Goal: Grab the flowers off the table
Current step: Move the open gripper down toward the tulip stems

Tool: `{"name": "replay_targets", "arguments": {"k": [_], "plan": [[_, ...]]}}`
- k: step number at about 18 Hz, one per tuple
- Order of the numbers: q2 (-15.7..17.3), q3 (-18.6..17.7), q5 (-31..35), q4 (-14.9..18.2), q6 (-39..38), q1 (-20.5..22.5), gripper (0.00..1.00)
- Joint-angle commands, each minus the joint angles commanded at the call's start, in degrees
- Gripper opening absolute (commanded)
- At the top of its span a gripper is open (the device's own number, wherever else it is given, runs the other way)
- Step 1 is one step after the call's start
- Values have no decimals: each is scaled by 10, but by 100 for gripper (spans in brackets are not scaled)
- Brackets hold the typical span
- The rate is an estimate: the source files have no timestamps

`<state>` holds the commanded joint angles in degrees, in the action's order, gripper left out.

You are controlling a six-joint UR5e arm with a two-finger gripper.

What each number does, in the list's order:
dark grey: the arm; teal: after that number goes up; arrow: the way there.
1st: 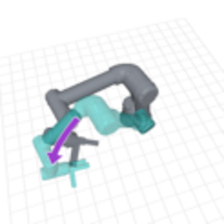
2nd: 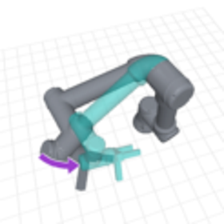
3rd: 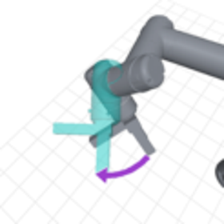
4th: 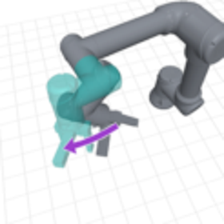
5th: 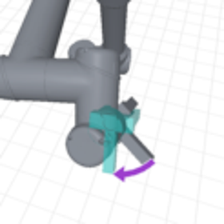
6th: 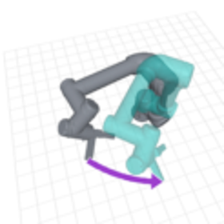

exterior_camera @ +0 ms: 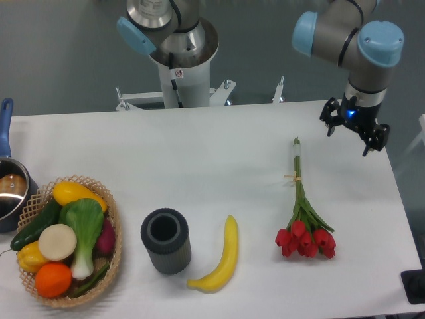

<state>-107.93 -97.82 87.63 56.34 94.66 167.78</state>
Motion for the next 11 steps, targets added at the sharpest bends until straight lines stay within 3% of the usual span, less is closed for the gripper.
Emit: {"name": "replay_targets", "arguments": {"k": [6, 11], "plan": [[-9, 1, -6, 1, -39, -5, 100], [-20, -4, -68, -12, -138, 1, 100]]}}
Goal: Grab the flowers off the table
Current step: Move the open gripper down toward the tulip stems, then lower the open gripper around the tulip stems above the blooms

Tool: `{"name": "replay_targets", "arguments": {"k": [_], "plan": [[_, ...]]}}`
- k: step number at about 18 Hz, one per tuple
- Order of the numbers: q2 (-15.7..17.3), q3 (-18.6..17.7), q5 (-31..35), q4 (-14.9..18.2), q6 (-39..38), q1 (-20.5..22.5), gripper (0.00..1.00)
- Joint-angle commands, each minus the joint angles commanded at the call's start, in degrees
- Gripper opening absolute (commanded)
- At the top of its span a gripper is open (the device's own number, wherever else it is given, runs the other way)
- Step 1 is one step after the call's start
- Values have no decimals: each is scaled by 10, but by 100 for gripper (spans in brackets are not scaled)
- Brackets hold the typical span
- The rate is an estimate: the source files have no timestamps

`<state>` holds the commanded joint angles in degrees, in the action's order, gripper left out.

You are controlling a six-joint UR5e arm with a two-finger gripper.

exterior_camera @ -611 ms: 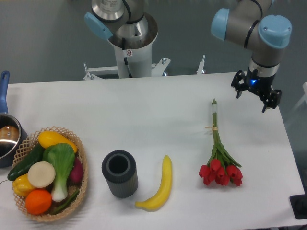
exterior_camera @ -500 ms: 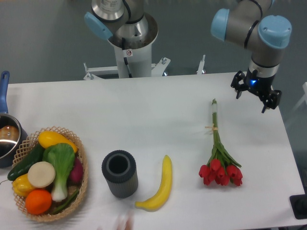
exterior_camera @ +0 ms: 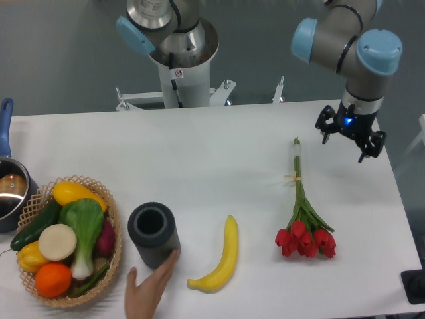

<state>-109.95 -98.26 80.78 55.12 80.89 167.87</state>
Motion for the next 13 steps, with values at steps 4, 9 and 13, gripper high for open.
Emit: {"name": "replay_targets", "arguments": {"k": [4, 9, 13], "plan": [[-28, -3, -22, -15, -107, -11, 100], [-54, -3, -87, -19, -152, -10, 100], [-75, 11, -134, -20, -208, -15, 100]]}}
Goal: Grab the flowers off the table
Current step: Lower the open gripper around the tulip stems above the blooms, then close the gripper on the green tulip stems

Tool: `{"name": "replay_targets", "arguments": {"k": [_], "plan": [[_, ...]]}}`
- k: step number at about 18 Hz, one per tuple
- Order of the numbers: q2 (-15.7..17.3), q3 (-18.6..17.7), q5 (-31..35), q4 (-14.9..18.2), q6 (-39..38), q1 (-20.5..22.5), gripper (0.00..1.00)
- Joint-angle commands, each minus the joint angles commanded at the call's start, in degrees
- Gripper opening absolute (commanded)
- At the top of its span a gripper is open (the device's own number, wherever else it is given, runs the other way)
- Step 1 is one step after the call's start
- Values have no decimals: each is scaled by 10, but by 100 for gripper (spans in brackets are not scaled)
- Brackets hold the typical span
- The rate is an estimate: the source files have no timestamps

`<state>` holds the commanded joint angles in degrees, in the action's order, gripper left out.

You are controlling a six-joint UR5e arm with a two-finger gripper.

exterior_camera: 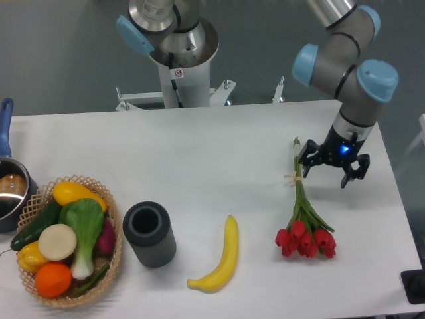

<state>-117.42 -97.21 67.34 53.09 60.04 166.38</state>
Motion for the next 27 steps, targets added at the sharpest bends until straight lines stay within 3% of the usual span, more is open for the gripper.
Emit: {"name": "replay_targets", "arguments": {"k": [2, 8, 27], "plan": [[-9, 3, -28, 0, -21, -3, 100], [-16, 2, -33, 3, -44, -28, 100], [-52, 13, -27, 0, -61, -28, 100]]}}
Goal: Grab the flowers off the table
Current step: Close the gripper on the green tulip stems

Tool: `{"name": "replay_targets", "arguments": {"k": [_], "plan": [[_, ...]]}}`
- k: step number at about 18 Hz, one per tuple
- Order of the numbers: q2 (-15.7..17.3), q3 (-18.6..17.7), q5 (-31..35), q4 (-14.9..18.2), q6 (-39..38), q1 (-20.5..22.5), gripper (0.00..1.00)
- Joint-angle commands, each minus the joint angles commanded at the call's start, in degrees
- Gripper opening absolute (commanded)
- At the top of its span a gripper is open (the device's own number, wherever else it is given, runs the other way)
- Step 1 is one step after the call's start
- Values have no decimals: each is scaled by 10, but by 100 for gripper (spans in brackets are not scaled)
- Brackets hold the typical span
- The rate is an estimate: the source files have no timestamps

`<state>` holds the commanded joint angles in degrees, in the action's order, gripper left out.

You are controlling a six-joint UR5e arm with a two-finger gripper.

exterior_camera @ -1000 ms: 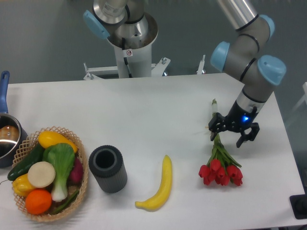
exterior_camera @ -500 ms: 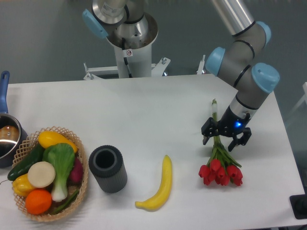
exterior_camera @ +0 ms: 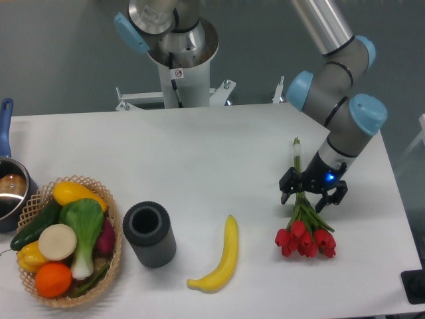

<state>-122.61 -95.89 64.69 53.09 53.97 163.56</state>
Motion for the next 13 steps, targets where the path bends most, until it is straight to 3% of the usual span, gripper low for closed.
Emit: {"name": "replay_targets", "arguments": {"k": [5, 8, 13], "plan": [[3, 5, 1, 1, -1, -1, 99], [3, 5, -1, 1, -1, -1, 79], [1, 5, -1, 0, -1, -2, 79]]}}
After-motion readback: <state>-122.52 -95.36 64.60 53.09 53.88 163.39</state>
